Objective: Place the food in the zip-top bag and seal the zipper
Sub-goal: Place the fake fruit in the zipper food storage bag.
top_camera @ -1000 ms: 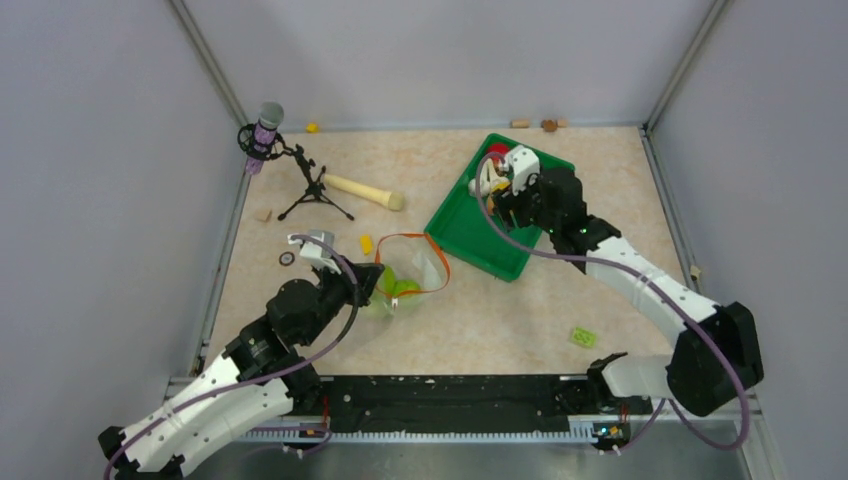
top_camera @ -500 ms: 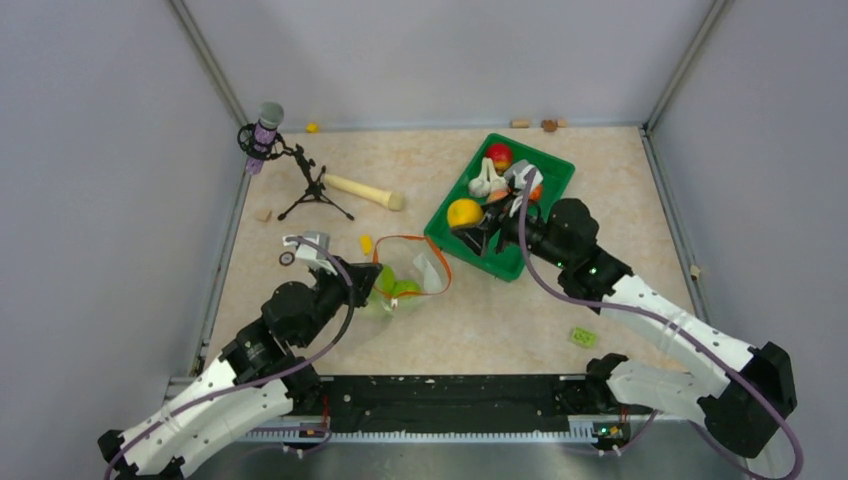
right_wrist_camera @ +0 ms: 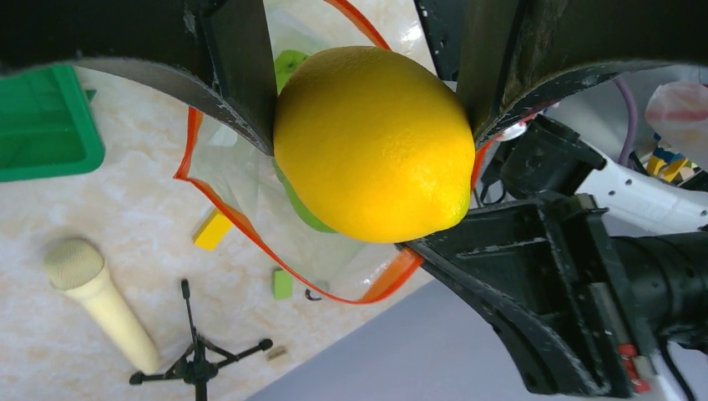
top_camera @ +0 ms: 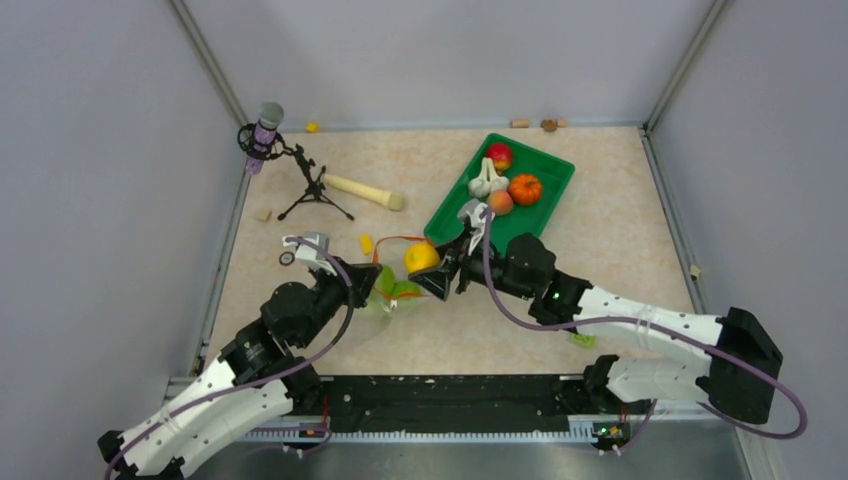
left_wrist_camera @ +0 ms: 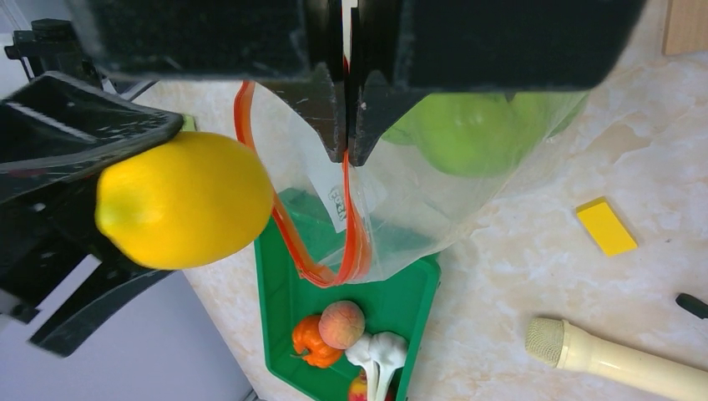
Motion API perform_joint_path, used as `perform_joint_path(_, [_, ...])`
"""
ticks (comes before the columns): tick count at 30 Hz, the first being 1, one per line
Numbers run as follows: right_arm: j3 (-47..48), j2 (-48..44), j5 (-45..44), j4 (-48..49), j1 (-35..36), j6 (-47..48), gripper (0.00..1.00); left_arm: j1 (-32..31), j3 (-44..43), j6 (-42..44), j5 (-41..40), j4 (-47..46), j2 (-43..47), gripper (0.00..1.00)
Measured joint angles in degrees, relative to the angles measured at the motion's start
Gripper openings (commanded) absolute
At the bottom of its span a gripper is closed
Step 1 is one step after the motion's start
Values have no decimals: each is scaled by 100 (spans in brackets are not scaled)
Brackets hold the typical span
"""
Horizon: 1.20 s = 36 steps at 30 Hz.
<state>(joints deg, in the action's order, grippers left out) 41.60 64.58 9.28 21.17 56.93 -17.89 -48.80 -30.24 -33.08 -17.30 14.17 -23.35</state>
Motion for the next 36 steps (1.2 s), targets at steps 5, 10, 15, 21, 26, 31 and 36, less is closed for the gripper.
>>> perform_joint_path(5, [-179, 358, -214, 334, 90, -275, 31, 0, 4, 0, 66, 0, 2, 0])
perform_joint_path(10, [-175, 695, -435, 479, 293, -396, 52, 0, 9, -2, 142, 0, 61, 0])
perform_joint_path(15, [-101, 957, -708, 404, 341, -494, 70, 0, 15, -2, 142, 2, 76, 0])
perform_joint_path(21, [26, 986, -916, 199, 345, -590, 91, 0, 17, 0, 140, 4, 125, 0])
perform_joint_path(26, [57, 970, -940, 181, 345, -621, 93, 0, 28, -2, 136, 4, 140, 0])
perform_joint_path(31, [57, 750, -922, 17, 345, -627, 98, 0, 46, -2, 114, 2, 140, 0])
perform_joint_path(36, [50, 114, -1635, -264, 372, -761, 99, 0, 48, -28, 57, 4, 140, 0])
